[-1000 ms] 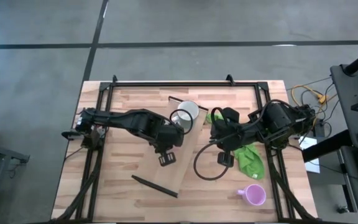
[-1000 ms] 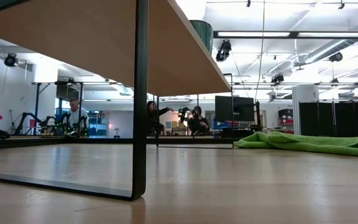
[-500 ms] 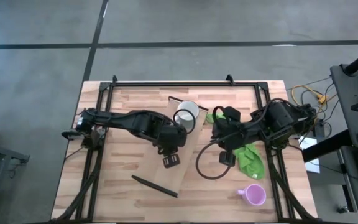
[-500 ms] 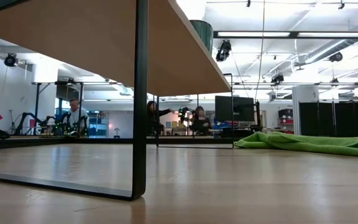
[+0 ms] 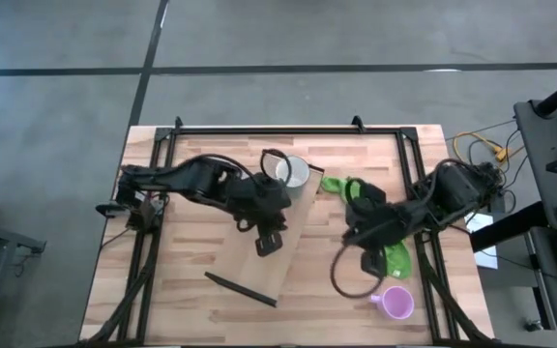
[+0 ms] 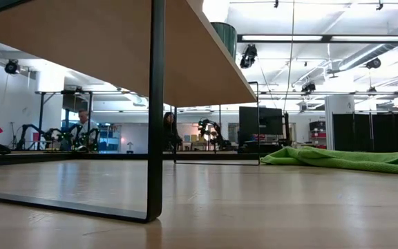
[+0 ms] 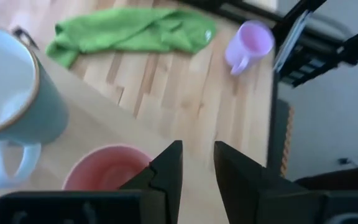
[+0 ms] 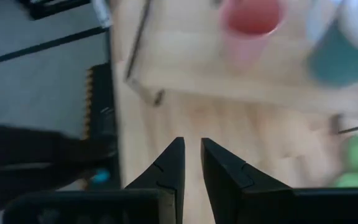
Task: Stack small to large cups/mugs on shelf
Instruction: Put the purple mug on the shelf
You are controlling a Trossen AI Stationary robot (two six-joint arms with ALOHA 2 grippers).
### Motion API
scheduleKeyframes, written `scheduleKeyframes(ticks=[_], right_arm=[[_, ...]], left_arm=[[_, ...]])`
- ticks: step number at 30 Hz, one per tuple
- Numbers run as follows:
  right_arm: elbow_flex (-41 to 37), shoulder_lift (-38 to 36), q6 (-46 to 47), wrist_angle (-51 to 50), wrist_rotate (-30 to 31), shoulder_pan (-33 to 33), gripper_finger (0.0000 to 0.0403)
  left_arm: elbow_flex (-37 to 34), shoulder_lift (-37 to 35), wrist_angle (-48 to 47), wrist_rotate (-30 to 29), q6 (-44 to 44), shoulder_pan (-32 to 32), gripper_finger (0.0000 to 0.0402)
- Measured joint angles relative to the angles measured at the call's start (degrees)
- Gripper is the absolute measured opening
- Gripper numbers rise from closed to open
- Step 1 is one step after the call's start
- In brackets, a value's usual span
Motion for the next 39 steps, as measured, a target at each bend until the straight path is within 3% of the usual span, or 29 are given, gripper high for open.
scheduleKeyframes(ticks=[4,10,20,27,33,39], right_arm=[[-2.68,-0.09,8.81,0.08,-4.42,4.04,0.0048],[-11.97,-0.02,22.05,-0.02,-4.68,10.4,0.0048],[-26.14,-0.9,47.15,0.2,-7.77,17.74,0.0048],[-36.99,-0.98,61.48,10.18,-10.05,22.79,0.0048],[-46.03,-0.96,71.33,21.73,-10.19,24.59,0.0048],[-52.79,-0.96,79.8,24.47,-10.25,24.58,0.0048]], left_arm=[[-0.06,-2.66,1.77,-1.01,0.02,0.0,0.0077],[0.27,-5.8,2.04,-5.4,0.04,0.0,0.0077],[0.16,-7.35,2.09,-6.21,0.52,0.0,0.0077],[0.2,-7.46,2.13,-6.16,2.04,0.0,0.0077],[0.28,-7.67,2.12,-1.47,3.53,-0.05,0.0077],[0.27,-8.25,2.09,1.15,7.37,-0.17,0.0077]])
